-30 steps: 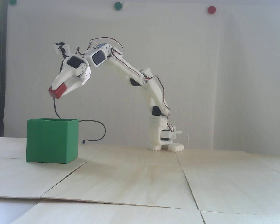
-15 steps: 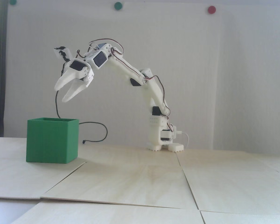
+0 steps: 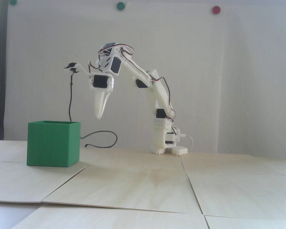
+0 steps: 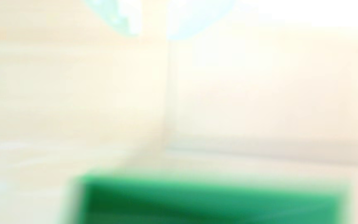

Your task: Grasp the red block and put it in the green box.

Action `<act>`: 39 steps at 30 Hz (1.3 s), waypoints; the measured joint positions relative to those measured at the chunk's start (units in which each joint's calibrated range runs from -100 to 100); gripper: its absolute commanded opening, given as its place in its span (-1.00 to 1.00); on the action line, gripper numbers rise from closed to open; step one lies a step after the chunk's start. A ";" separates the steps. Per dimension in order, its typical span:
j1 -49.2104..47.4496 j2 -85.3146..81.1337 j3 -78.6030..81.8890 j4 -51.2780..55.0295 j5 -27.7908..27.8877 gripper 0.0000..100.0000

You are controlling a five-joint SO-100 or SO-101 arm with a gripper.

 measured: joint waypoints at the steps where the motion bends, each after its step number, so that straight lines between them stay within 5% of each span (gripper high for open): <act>1: -0.15 0.00 -0.63 0.00 1.28 -0.95; 8: -3.52 -1.00 -9.76 -0.42 15.41 -0.95; 22: -5.04 -1.08 -18.35 0.75 34.42 -0.95; 30: -5.04 -1.58 -18.35 0.75 37.55 -0.95; 39: -8.02 -9.80 -18.35 0.75 34.47 -0.95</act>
